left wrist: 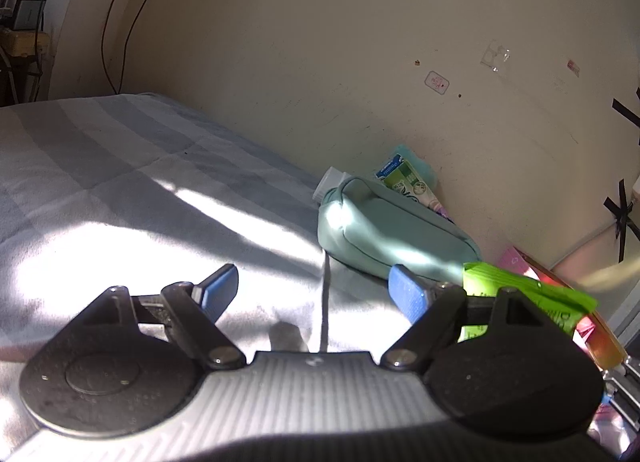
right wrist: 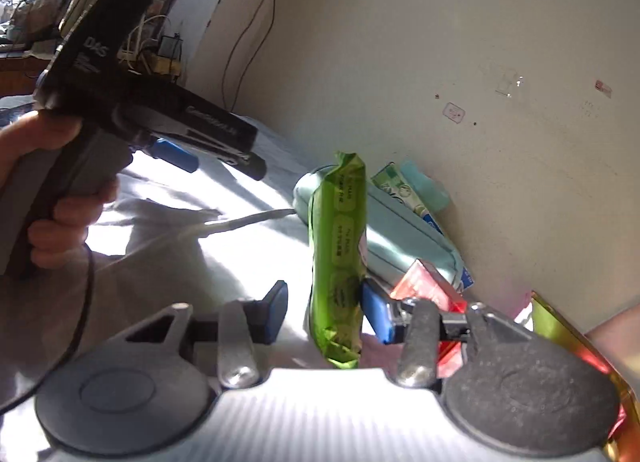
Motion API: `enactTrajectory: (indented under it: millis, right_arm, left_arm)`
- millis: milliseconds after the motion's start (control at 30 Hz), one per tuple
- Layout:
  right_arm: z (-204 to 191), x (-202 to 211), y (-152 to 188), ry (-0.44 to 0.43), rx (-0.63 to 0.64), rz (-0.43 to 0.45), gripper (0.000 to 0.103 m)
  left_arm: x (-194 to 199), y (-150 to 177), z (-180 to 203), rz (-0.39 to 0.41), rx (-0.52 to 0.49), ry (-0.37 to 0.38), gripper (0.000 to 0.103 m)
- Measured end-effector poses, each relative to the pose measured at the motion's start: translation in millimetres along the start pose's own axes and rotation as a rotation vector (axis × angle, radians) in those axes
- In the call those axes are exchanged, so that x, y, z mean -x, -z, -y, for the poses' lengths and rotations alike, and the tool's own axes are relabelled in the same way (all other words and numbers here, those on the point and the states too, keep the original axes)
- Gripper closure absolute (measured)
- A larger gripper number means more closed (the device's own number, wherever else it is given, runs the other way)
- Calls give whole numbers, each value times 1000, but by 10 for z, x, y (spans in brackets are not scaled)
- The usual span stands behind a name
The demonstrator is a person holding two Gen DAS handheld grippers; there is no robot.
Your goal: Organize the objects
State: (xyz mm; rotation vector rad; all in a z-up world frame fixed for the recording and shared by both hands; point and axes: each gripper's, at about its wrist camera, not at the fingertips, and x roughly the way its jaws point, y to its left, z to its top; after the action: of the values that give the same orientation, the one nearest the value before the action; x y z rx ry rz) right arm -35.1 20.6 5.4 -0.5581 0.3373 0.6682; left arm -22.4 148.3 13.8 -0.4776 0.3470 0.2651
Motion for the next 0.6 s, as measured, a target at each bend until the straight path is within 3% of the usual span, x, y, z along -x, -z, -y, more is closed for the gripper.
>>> enactTrajectory:
  millis: [67,167,600]
  right_arm:
    - [9,72,-3,-129,-87,-11,49]
    - [103,118,58,-237,-229,-16,45]
    - [738,25,581,-225,-666,-60,44]
  left_arm:
    - [22,53,54,-7,8,2,19]
    - [24,72,83,-17,14,-2,19]
    - [-35,41,23,-36,3,0,19]
